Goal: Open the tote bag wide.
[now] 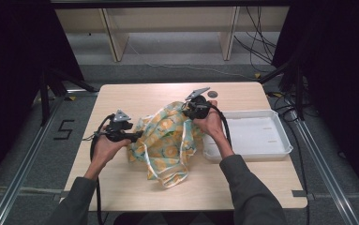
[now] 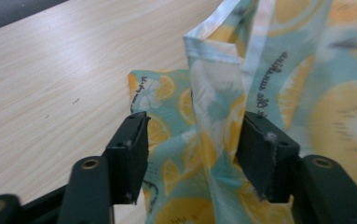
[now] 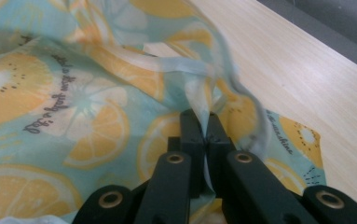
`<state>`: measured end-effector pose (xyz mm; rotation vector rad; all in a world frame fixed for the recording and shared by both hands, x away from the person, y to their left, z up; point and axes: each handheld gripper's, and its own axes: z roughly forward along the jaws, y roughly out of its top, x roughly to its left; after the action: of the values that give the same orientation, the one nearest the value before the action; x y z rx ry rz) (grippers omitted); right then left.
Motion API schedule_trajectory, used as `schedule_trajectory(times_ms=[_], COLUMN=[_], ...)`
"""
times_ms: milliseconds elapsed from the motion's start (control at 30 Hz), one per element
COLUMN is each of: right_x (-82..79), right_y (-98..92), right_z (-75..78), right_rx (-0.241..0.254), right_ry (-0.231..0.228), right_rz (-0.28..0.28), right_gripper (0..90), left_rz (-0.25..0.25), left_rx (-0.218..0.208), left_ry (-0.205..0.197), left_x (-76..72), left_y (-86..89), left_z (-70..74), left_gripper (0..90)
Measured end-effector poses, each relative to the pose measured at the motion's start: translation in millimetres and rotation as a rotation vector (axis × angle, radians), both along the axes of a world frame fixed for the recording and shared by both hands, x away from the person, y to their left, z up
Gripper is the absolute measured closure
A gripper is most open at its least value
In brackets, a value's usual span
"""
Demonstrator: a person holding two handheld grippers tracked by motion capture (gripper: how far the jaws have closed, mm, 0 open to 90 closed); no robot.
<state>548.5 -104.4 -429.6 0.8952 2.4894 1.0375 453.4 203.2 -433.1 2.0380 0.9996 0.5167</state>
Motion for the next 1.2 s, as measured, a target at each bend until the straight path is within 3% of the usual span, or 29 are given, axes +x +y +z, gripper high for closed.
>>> schedule_trajectory(times_ms=[33, 67, 100, 133, 233, 267, 333, 367, 433, 467, 600, 700, 733, 767, 800, 833, 867, 900, 1000, 1033, 1067, 1100, 1133, 1200], right_x=[2.5, 1.7, 2.6, 3.4, 3.0, 3.5, 1.7, 1.7, 2.2, 2.6, 2.7, 1.8, 1.8, 1.8, 2.0, 1.1, 0.4, -3.3, -7.6, -16.3, -16.3, -22.0, -34.1, -41.0], right_y=[0.8, 1.5, 0.9, 2.3, 2.7, 2.2, 2.0, 2.0, -0.2, 0.5, -0.7, 0.1, 0.1, 0.1, -0.5, -0.9, -3.1, -4.6, -10.5, -15.8, -15.8, -18.9, -19.8, -18.0], right_z=[-2.7, -3.2, -3.5, -5.7, -5.8, -5.9, -4.8, -4.8, -3.8, -5.8, -5.1, -5.2, -5.2, -5.3, -5.6, -5.0, -1.6, 2.2, 11.3, 24.1, 24.1, 32.0, 40.9, 44.5], right_rx=[0.002, 0.002, -0.014, -0.005, -0.007, -0.010, -0.013, -0.013, -0.023, -0.012, -0.015, -0.016, -0.016, -0.015, -0.020, -0.027, -0.033, -0.002, 0.013, 0.034, 0.034, 0.043, 0.077, 0.084], right_ry=[-0.030, -0.012, -0.018, -0.039, -0.037, -0.044, -0.026, -0.026, -0.024, -0.042, -0.035, -0.019, -0.019, -0.020, -0.027, -0.023, -0.038, -0.009, -0.014, -0.041, -0.041, -0.022, -0.078, -0.083], right_rz=[0.014, 0.008, 0.018, 0.017, 0.014, 0.019, 0.010, 0.010, 0.015, 0.011, 0.016, 0.012, 0.012, 0.007, 0.005, -0.008, -0.017, -0.052, -0.044, -0.044, -0.044, -0.029, 0.008, 0.033], right_gripper=[90.0, 90.0, 90.0, 90.0, 90.0, 90.0, 90.0, 90.0, 90.0, 90.0, 89.8, 87.7, 87.7, 84.5, 79.9, 73.7, 61.8, 57.2, 51.8, 46.8, 46.8, 45.7, 45.5, 45.4], left_rz=[-0.021, -0.021, -0.061, -0.092, -0.117, -0.137, -0.162, -0.172, -0.157, -0.147, -0.128, -0.136, -0.144, -0.151, -0.163, -0.168, -0.172, -0.172, -0.175, -0.183, -0.183, -0.165, -0.175, -0.165], left_rx=[-0.024, -0.024, -0.022, -0.004, 0.020, 0.017, 0.066, 0.121, 0.200, 0.205, 0.245, 0.303, 0.306, 0.310, 0.309, 0.305, 0.295, 0.250, 0.222, 0.203, 0.203, 0.171, 0.185, 0.164], left_ry=[-0.006, -0.006, -0.026, -0.027, -0.049, -0.039, -0.061, -0.095, -0.099, -0.084, -0.058, -0.065, -0.070, -0.062, -0.071, -0.079, -0.076, -0.076, -0.066, -0.064, -0.064, -0.057, -0.046, -0.033], left_x=[-11.8, -11.8, -24.3, -29.3, -38.0, -40.8, -44.1, -42.8, -40.9, -38.3, -27.7, -21.5, -19.8, -19.0, -18.1, -17.9, -17.3, -15.4, -12.1, -6.2, -6.2, -3.4, 0.6, 7.9], left_y=[-0.4, -0.4, -6.8, -11.1, -22.3, -28.8, -39.7, -43.8, -52.1, -56.3, -64.7, -69.3, -70.1, -70.2, -69.6, -68.7, -67.2, -63.0, -58.4, -53.1, -53.1, -52.3, -48.8, -45.6], left_z=[12.9, 12.9, 20.1, 21.4, 20.4, 17.5, 13.1, 11.6, 5.7, 0.4, -13.0, -19.1, -20.0, -19.5, -18.9, -17.1, -14.0, -8.0, -1.1, 6.6, 6.6, 8.4, 12.1, 15.2], left_gripper=[39.8, 37.9, 37.5, 37.4, 37.3, 37.0, 37.1, 37.1, 37.0, 36.6, 38.8, 55.5, 55.5, 71.8, 71.8, 78.6, 84.8, 86.4, 87.5, 87.7, 87.7, 87.7, 87.7, 87.7])
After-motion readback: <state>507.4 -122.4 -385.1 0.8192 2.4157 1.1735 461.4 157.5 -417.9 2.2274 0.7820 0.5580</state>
